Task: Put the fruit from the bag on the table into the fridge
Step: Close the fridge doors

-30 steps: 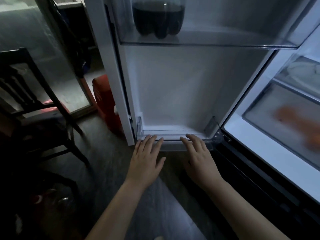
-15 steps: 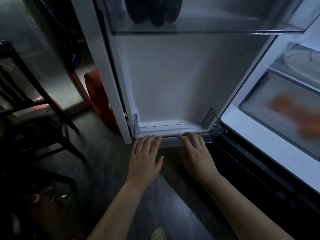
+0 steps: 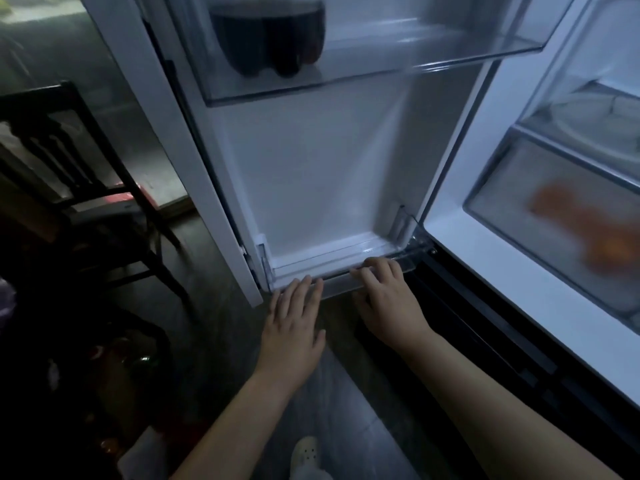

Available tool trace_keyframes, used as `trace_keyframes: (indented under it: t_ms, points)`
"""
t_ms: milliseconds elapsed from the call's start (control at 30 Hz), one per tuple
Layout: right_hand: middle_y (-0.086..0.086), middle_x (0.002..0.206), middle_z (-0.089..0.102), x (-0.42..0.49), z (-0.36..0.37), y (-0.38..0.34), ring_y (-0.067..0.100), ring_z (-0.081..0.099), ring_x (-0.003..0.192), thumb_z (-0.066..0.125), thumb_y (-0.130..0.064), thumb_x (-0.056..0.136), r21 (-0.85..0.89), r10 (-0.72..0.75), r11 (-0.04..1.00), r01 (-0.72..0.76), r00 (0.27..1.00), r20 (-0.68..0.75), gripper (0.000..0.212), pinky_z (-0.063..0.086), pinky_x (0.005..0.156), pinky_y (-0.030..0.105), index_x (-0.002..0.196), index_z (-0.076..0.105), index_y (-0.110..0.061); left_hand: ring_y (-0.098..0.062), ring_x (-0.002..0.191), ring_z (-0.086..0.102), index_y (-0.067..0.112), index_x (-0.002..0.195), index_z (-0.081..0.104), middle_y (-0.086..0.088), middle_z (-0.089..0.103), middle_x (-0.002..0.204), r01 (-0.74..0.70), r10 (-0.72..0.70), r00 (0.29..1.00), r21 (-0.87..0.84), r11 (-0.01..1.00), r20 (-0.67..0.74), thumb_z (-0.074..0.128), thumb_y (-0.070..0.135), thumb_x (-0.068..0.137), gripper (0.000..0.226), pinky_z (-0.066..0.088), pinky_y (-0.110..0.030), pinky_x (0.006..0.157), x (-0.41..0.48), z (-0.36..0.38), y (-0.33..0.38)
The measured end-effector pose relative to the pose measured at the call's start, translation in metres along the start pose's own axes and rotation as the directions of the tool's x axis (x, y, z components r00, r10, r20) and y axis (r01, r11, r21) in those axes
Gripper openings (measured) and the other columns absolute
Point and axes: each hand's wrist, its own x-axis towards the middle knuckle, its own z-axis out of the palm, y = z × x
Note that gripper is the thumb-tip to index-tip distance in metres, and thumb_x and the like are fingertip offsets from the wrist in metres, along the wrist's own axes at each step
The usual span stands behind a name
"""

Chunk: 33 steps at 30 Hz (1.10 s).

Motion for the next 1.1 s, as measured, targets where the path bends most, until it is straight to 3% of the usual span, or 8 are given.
trace_keyframes:
  t_ms: [167, 300, 400, 567, 667, 867, 1033, 1100]
  points:
    - [0.012, 0.123, 0.052, -0.027, -0.010, 0.023, 0.029, 0.044, 0.118, 0.066, -0.020, 0.084, 0.034, -0.060, 0.998, 0.061, 0.998, -0.026, 0.038, 0.046, 0.096, 0.042, 0.120, 0.056, -0.012, -0.020, 0.146, 0.001, 0.016, 0.151, 0.004, -0.006, 0.008, 0.159, 0.011, -0.013, 0.997, 0.030, 1.000, 0.071, 0.058, 0.038, 0.085, 0.089, 0.002, -0.041, 0.117, -0.025, 0.003, 0.037]
    - [0.013, 0.139, 0.045, -0.045, -0.019, 0.037, 0.029, 0.034, 0.136, 0.056, -0.021, 0.090, 0.065, -0.049, 0.997, 0.048, 0.999, 0.021, 0.042, 0.040, 0.105, 0.043, 0.131, 0.050, -0.011, -0.014, 0.140, -0.028, 0.018, 0.148, -0.015, 0.000, -0.024, 0.155, 0.003, -0.004, 0.994, 0.008, 1.000, 0.111, 0.046, 0.036, 0.094, 0.084, -0.021, -0.035, 0.112, -0.036, -0.002, 0.066]
    - [0.016, 0.142, 0.043, -0.056, -0.028, 0.036, 0.031, 0.031, 0.138, 0.057, -0.018, 0.087, 0.030, -0.039, 0.999, 0.038, 0.998, 0.043, 0.049, 0.036, 0.109, 0.045, 0.134, 0.047, -0.007, -0.015, 0.142, -0.024, 0.017, 0.150, -0.010, -0.002, -0.017, 0.157, -0.026, 0.025, 0.995, 0.006, 1.000, 0.093, 0.051, 0.037, 0.091, 0.087, -0.017, -0.036, 0.115, -0.043, -0.004, 0.081]
    - [0.018, 0.139, 0.046, -0.079, -0.043, 0.017, 0.032, 0.039, 0.132, 0.048, -0.025, 0.087, 0.056, -0.162, 0.985, 0.160, 0.986, 0.031, 0.053, 0.034, 0.110, 0.044, 0.136, 0.045, -0.005, -0.027, 0.145, 0.012, 0.012, 0.150, 0.016, -0.011, 0.015, 0.158, 0.039, -0.037, 0.999, 0.067, 0.997, -0.035, 0.057, 0.039, 0.083, 0.084, 0.021, -0.051, 0.113, -0.064, -0.011, 0.090]
    - [0.018, 0.137, 0.047, -0.091, -0.046, 0.010, 0.031, 0.041, 0.130, 0.061, -0.016, 0.085, 0.081, -0.224, 0.972, 0.222, 0.975, 0.013, 0.054, 0.035, 0.110, 0.041, 0.136, 0.046, -0.007, -0.029, 0.143, 0.022, 0.009, 0.148, 0.021, -0.014, 0.026, 0.154, 0.059, -0.057, 0.997, 0.056, 0.997, -0.042, 0.066, 0.036, 0.080, 0.086, 0.030, -0.051, 0.110, -0.075, -0.008, 0.087]
    - [0.016, 0.140, 0.046, -0.110, -0.043, 0.010, 0.031, 0.039, 0.134, 0.062, -0.016, 0.083, 0.058, -0.314, 0.949, 0.310, 0.946, 0.082, 0.057, 0.033, 0.111, 0.043, 0.137, 0.046, -0.010, -0.024, 0.139, 0.029, 0.010, 0.147, 0.024, -0.010, 0.033, 0.152, 0.020, -0.019, 0.999, 0.042, 0.999, -0.032, 0.068, 0.037, 0.079, 0.085, 0.028, -0.043, 0.108, -0.088, -0.002, 0.096]
    - [0.014, 0.142, 0.046, -0.128, -0.048, 0.018, 0.028, 0.036, 0.137, 0.065, -0.013, 0.082, 0.060, -0.269, 0.963, 0.264, 0.960, 0.081, 0.057, 0.035, 0.110, 0.042, 0.136, 0.048, -0.012, -0.014, 0.146, -0.006, 0.019, 0.152, 0.004, 0.000, 0.001, 0.160, -0.017, 0.018, 0.999, -0.028, 0.999, 0.042, 0.055, 0.035, 0.089, 0.083, 0.010, -0.035, 0.113, -0.096, 0.006, 0.106]
    - [0.013, 0.144, 0.044, -0.134, -0.052, 0.023, 0.027, 0.033, 0.139, 0.053, -0.016, 0.087, 0.072, -0.258, 0.965, 0.252, 0.963, 0.080, 0.050, 0.033, 0.112, 0.040, 0.137, 0.047, -0.013, -0.014, 0.145, -0.008, 0.019, 0.152, 0.003, -0.001, -0.001, 0.160, -0.027, 0.028, 0.998, -0.017, 0.999, 0.056, 0.057, 0.033, 0.088, 0.085, 0.008, -0.035, 0.113, -0.097, 0.009, 0.112]
